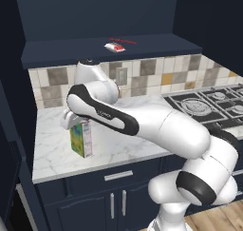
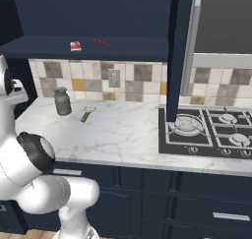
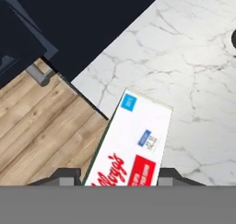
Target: Pick the cereal and bar from the counter and place them in the cabinets closest to them.
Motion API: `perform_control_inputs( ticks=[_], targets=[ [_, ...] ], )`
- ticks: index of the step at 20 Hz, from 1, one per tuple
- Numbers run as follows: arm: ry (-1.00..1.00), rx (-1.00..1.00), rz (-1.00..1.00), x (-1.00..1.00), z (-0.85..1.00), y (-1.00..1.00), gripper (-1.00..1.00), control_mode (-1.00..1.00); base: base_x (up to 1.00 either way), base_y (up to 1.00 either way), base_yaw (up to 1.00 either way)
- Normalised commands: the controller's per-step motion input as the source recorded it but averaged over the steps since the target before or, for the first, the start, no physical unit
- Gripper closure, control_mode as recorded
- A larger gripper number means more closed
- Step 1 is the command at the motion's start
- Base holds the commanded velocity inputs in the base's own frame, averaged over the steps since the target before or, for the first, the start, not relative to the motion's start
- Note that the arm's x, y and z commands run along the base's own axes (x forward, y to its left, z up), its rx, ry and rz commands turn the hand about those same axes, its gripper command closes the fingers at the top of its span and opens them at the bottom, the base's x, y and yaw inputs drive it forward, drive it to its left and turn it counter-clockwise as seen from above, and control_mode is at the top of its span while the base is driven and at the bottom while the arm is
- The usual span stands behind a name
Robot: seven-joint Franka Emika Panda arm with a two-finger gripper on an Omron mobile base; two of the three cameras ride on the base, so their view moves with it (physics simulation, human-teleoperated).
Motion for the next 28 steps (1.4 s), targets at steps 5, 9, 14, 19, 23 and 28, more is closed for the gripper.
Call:
perform_control_inputs(
  ticks=[5,9,14,19,23,28],
  targets=[
    [0.05,-0.13,0.00,-0.64,0.52,-0.22,1.00,-1.00,0.00,0.00,0.00],
    [-0.01,-0.11,0.00,-0.77,0.39,-0.34,1.00,-1.00,0.00,0.00,0.00],
    [-0.08,-0.13,0.02,-0.87,0.35,-0.43,1.00,-1.00,0.00,0.00,0.00],
    [-0.21,-0.17,0.04,-0.86,0.06,-0.52,1.00,-1.00,0.00,0.00,0.00],
    [-0.29,-0.18,0.09,-0.61,-0.17,-0.63,1.00,-1.00,0.00,0.00,0.00],
    [-0.31,-0.13,0.07,-0.17,-0.07,-0.73,1.00,-1.00,0.00,0.00,0.00]
  ],
)
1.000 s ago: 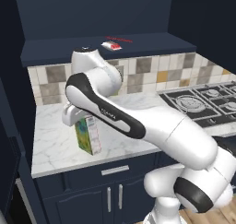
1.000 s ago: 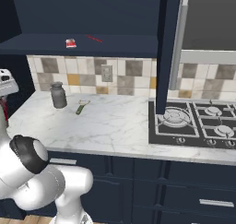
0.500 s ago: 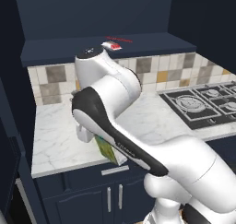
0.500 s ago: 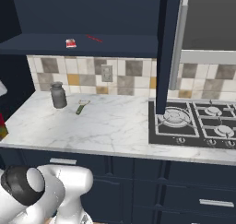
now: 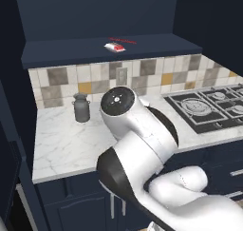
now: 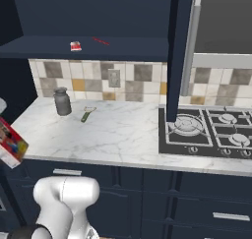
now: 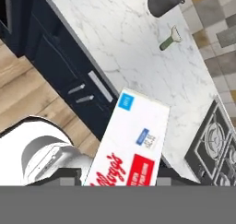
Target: Pick the cereal and bar from the counter and place them in the cabinets closest to them.
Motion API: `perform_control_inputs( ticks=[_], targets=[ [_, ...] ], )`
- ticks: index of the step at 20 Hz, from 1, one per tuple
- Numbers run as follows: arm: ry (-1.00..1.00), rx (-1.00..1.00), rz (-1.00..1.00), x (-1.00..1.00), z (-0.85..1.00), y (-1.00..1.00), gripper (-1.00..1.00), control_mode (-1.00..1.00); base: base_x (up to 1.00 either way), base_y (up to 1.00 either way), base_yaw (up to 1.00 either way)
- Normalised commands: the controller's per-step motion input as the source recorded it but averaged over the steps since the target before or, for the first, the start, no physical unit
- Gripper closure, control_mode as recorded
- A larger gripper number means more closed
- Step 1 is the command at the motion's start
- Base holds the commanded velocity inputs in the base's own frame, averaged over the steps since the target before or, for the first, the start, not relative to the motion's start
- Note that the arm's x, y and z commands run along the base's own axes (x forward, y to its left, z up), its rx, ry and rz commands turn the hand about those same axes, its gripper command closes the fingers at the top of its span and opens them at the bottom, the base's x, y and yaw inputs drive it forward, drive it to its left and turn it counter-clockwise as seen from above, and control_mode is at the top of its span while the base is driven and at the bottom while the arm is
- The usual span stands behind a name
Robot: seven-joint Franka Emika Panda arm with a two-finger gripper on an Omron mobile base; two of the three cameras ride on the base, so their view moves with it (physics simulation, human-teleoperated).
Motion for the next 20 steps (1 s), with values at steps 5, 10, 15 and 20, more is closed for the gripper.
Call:
perform_control_inputs(
  ticks=[5,10,15,20],
  targets=[
    [-0.28,-0.01,0.11,-0.13,0.03,-0.87,1.00,-1.00,0.00,0.00,0.00],
    [-0.21,0.17,0.17,-0.20,-0.01,-0.68,1.00,-1.00,0.00,0.00,0.00],
    [-0.13,0.25,0.15,-0.19,0.00,-0.42,1.00,-1.00,0.00,0.00,0.00],
    [0.00,0.00,0.00,0.00,0.00,0.00,1.00,-1.00,0.00,0.00,0.00]
  ],
)
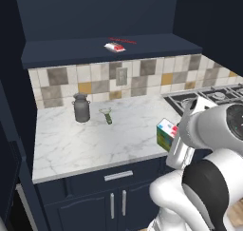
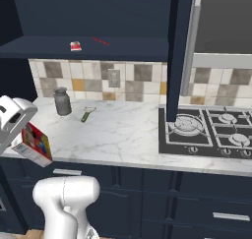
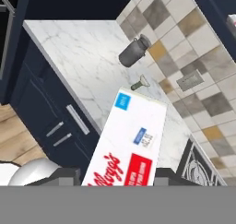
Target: Pick the cereal and bar from the counter and place them in the cabinets closest to them.
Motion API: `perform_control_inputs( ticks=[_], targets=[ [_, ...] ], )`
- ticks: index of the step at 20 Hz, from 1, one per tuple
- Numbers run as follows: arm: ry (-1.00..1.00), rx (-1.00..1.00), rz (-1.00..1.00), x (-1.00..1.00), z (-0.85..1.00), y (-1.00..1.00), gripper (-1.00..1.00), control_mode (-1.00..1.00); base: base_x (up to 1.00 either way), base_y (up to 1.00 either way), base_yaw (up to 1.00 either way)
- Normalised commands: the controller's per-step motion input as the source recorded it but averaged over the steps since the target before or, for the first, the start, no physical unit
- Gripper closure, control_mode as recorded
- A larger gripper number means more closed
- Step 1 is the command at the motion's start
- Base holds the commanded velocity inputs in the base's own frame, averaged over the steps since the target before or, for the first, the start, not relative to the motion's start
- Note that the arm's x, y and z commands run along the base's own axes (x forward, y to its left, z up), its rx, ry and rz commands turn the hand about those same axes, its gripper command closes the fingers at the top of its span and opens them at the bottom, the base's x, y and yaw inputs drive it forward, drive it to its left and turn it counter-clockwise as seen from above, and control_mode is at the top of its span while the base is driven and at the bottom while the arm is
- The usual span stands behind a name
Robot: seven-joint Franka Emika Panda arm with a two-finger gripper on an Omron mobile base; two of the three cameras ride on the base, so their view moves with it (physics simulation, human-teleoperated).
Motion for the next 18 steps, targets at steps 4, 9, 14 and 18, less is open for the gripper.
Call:
perform_control_inputs(
  ticks=[4,9,14,18],
  targets=[
    [0.00,0.00,0.00,0.00,0.00,0.00,1.00,1.00,-0.08,0.00,0.00],
    [0.00,0.00,0.00,0.00,0.00,0.00,1.00,1.00,-0.43,0.00,0.00],
    [0.00,0.00,0.00,0.00,0.00,0.00,1.00,1.00,-0.54,0.00,0.00],
    [0.00,0.00,0.00,0.00,0.00,0.00,1.00,1.00,-0.52,0.00,0.00]
  ],
)
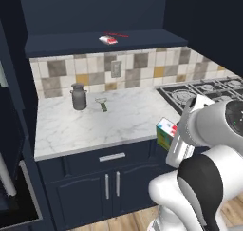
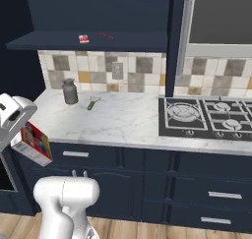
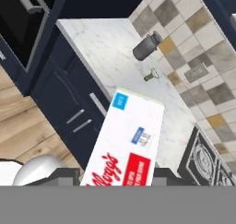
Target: Pick the cereal and bar from the counter and place them in the cabinets closest to them.
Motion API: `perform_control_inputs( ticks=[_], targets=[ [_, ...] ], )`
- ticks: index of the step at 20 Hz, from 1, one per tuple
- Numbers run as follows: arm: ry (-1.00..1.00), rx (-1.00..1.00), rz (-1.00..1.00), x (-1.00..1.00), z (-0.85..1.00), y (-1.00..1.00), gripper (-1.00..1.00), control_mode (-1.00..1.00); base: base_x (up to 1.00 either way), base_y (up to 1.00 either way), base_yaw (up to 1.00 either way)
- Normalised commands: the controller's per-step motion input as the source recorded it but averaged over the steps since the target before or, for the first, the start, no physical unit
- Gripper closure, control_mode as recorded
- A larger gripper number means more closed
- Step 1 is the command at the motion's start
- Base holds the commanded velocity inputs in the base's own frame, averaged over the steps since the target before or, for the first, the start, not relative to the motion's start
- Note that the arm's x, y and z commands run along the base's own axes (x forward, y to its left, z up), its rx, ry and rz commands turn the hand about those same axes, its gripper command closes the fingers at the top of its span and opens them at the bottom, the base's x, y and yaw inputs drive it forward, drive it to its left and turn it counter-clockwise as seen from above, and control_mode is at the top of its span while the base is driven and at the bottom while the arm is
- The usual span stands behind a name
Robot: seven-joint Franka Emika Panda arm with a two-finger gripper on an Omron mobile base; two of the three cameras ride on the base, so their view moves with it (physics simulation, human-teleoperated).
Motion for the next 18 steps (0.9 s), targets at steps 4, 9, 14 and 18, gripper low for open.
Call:
perform_control_inputs(
  ticks=[4,9,14,18],
  targets=[
    [0.00,0.00,0.00,0.00,0.00,0.00,1.00,1.00,-0.61,0.00,0.00],
    [0.00,0.00,0.00,0.00,0.00,0.00,1.00,1.00,-0.67,0.00,0.00],
    [0.00,0.00,0.00,0.00,0.00,0.00,1.00,1.00,-0.42,0.08,0.00],
    [0.00,0.00,0.00,0.00,0.00,0.00,1.00,1.00,-0.22,0.33,0.01]
  ],
)
